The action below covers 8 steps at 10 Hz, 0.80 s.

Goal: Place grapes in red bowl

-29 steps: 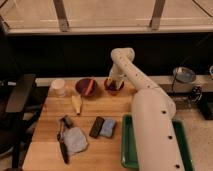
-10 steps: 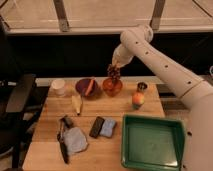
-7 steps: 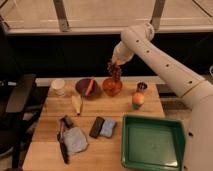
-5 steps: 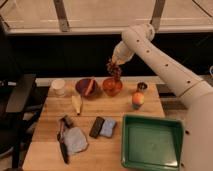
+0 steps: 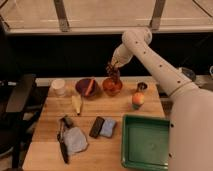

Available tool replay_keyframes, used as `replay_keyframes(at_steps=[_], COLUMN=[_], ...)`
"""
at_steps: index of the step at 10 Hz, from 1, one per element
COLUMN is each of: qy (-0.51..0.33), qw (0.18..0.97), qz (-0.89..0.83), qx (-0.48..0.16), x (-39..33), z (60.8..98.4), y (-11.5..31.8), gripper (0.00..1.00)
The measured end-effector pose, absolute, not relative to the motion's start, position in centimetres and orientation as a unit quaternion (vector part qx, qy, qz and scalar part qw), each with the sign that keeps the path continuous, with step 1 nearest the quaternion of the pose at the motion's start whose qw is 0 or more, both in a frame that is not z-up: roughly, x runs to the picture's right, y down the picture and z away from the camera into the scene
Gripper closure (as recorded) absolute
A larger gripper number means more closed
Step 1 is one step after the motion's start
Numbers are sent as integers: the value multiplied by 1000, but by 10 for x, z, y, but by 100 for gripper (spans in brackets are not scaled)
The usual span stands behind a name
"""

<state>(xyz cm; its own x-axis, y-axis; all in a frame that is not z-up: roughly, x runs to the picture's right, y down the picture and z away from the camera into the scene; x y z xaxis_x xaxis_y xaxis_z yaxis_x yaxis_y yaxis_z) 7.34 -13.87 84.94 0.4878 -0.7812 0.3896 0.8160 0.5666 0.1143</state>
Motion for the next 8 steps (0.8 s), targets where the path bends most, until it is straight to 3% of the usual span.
replay_keyframes(at_steps=[1, 3, 8], qy=[-211, -224, -247], qw=[861, 859, 853], qz=[-460, -456, -452], qx=[-51, -65, -83], x=[73, 71, 70], z=[865, 887, 899], y=[-131, -120, -106], gripper=[34, 22, 22])
